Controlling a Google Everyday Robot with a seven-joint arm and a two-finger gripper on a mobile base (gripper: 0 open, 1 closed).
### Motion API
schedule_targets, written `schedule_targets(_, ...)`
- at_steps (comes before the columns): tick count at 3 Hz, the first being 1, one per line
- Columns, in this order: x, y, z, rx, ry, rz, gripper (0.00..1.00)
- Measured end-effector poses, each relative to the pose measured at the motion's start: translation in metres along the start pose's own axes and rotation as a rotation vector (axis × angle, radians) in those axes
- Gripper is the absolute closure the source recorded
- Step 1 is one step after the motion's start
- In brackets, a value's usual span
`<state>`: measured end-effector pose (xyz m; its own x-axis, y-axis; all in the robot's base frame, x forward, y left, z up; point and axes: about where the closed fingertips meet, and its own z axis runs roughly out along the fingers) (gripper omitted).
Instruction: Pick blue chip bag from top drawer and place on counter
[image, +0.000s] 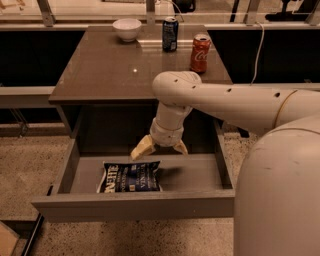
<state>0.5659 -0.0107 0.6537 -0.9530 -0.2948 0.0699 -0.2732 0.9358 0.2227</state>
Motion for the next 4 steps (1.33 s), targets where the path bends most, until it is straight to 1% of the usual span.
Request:
schedule_targets(1,-0.005,0.01,0.019,-0.034,0.019,0.05,0.0)
schedule_targets(3,-0.007,0.022,0.039,-0.083,0.049,0.09,0.0)
schedule_targets(4,-0.006,0.026,0.045,-0.1,0.06,0.107,0.19)
